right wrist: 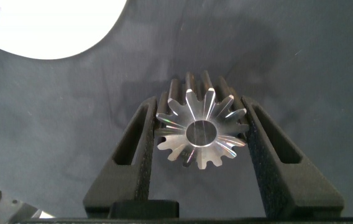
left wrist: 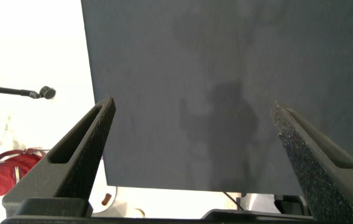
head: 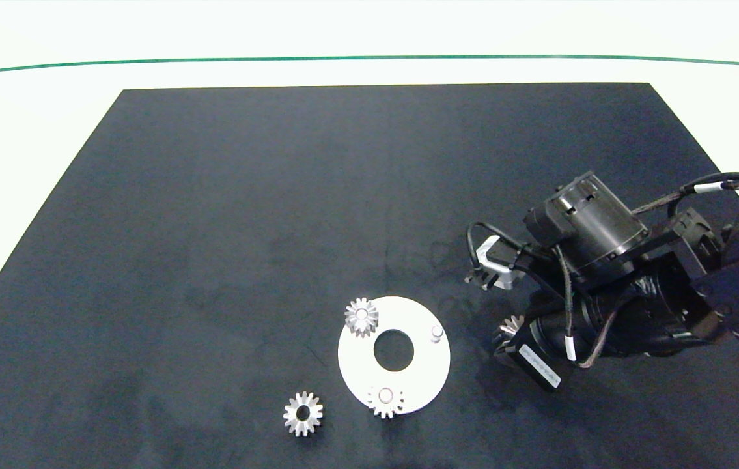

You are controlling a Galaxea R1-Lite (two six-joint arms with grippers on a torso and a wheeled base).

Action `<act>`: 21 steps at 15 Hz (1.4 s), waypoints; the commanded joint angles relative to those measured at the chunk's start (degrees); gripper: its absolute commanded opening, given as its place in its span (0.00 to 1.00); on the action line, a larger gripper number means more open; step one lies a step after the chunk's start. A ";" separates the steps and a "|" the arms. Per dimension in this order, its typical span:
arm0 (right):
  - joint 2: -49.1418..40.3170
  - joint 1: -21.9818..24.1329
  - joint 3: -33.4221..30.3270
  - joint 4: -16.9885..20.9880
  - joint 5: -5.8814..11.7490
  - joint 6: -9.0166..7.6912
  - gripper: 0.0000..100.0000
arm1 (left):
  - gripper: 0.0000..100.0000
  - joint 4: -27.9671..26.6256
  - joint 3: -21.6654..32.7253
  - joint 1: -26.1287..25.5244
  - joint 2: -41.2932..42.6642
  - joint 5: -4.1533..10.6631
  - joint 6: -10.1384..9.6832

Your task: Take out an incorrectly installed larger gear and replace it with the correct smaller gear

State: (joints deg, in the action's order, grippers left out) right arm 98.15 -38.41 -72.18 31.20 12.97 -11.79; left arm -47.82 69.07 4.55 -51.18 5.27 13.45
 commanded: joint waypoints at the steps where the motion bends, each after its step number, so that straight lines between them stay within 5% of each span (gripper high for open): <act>1: -0.41 0.71 3.54 -1.49 -0.23 0.10 0.37 | 1.00 -0.25 0.01 0.02 0.02 0.09 0.09; 4: -0.59 1.15 6.17 -5.18 -0.67 0.01 0.37 | 1.00 -0.34 0.01 0.02 0.02 0.09 0.09; 5: -0.85 1.15 6.35 -5.18 -0.75 0.01 1.00 | 1.00 -0.34 0.01 0.02 0.02 0.09 0.09; 11: -6.21 3.26 8.02 -5.09 -0.58 0.10 1.00 | 1.00 -0.34 -0.25 0.02 0.02 0.09 0.09; 16: -31.44 4.05 16.90 -4.92 -0.23 -0.08 1.00 | 1.00 -0.43 -1.22 -1.65 -0.06 -0.26 0.35; 18: -42.69 6.60 20.50 -5.18 -0.58 0.98 1.00 | 1.00 -0.34 -3.07 -9.03 -0.33 -0.34 -0.26; 21: -49.63 7.30 21.03 -5.18 -0.40 4.14 1.00 | 1.00 1.86 -3.07 -17.38 -2.88 -0.61 -6.15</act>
State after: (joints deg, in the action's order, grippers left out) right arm 57.86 -32.18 -52.94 26.01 12.51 -8.77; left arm -46.85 66.18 -7.27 -52.31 4.73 8.92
